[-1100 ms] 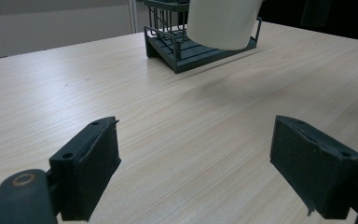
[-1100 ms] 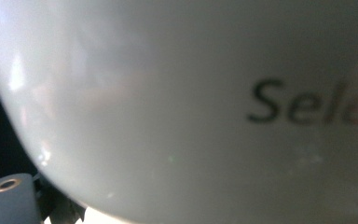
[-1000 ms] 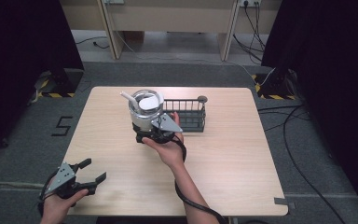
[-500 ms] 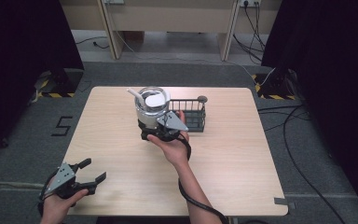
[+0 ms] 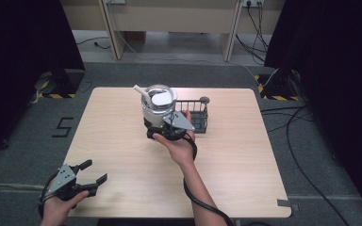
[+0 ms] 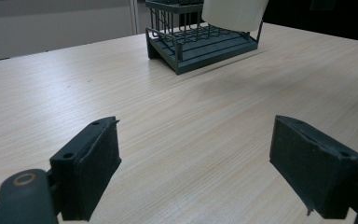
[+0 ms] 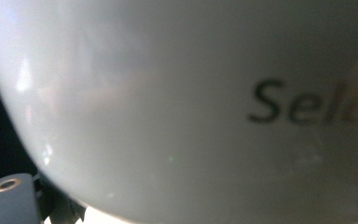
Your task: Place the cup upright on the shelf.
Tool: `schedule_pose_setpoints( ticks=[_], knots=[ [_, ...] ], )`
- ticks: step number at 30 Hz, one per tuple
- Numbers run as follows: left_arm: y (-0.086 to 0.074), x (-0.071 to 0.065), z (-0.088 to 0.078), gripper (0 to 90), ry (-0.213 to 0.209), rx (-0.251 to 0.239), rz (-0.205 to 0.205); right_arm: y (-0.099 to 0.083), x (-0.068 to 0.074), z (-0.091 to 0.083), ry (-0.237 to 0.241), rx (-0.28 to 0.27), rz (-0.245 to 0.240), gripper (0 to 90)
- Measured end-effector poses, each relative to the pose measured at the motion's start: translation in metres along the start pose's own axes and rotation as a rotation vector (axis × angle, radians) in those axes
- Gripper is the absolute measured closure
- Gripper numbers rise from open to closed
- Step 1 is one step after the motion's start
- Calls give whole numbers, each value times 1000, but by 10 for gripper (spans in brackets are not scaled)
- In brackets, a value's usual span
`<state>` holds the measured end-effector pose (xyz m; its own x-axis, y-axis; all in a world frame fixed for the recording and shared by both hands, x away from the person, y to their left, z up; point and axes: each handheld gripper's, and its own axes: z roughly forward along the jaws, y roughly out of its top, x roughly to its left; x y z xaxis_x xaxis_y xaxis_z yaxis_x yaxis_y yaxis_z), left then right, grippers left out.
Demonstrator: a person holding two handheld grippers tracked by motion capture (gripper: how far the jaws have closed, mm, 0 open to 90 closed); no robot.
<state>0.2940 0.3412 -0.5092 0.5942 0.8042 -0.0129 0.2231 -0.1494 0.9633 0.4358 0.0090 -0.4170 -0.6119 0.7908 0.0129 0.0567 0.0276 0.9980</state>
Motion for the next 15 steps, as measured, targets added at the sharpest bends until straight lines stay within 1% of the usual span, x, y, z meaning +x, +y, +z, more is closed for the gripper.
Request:
schedule_pose_setpoints(
  ticks=[2,5,8,15],
  knots=[
    [0,0,0,150,1,0,-1,1,-2,-1,-9,-1,6,105],
    [0,0,0,150,0,0,0,3,-6,-1,-17,-5,1,105],
    [0,0,0,150,1,0,0,4,-8,-3,-25,-5,12,105],
    [0,0,0,150,1,0,0,9,-16,-4,-47,-10,3,105]
  ],
)
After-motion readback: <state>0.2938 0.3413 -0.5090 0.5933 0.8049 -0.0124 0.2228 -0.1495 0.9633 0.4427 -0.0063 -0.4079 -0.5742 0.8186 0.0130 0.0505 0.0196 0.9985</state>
